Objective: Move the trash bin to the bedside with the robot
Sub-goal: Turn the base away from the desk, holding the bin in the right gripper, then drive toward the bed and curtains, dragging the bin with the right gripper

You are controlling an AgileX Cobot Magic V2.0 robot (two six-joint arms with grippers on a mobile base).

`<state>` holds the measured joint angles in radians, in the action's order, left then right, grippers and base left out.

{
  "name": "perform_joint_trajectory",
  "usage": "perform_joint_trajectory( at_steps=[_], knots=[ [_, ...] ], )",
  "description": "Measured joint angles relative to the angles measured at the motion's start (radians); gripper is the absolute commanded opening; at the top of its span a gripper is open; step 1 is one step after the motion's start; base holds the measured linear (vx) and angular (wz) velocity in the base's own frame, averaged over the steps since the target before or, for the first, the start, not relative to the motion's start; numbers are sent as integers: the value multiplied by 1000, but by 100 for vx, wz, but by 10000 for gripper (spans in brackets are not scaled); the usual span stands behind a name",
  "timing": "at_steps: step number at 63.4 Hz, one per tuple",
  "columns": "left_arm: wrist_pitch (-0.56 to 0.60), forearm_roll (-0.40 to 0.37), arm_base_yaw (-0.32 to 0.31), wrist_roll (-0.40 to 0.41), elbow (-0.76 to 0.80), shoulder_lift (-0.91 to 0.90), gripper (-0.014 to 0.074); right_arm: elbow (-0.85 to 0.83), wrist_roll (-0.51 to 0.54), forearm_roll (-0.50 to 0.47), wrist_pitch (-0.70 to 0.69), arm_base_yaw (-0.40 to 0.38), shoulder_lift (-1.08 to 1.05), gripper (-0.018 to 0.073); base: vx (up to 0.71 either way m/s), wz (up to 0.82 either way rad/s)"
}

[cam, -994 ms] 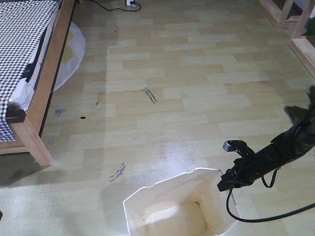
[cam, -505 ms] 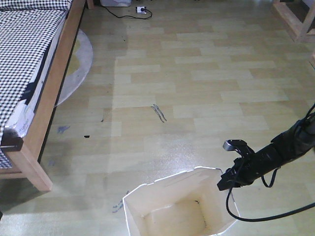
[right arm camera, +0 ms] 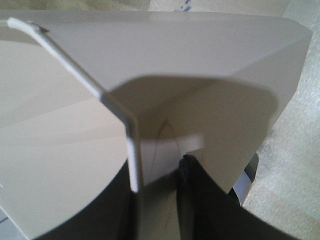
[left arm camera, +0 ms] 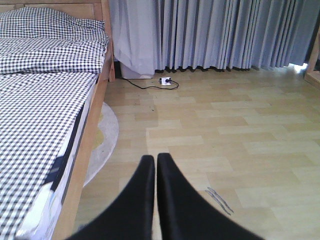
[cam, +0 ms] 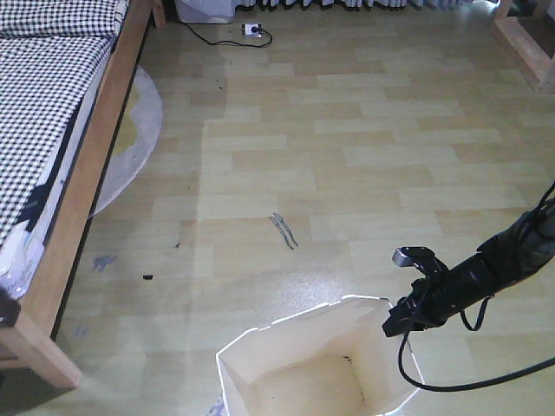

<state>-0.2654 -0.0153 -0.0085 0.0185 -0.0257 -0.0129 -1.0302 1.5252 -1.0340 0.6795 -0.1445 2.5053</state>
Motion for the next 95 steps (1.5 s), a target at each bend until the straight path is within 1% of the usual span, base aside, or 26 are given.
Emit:
perform_joint_trajectory(
  at_steps=[95],
  knots=[
    [0, 0, 0, 0, 0, 0, -6, 0, 0, -1, 1, 0, -2, -3, 34, 3]
  ],
)
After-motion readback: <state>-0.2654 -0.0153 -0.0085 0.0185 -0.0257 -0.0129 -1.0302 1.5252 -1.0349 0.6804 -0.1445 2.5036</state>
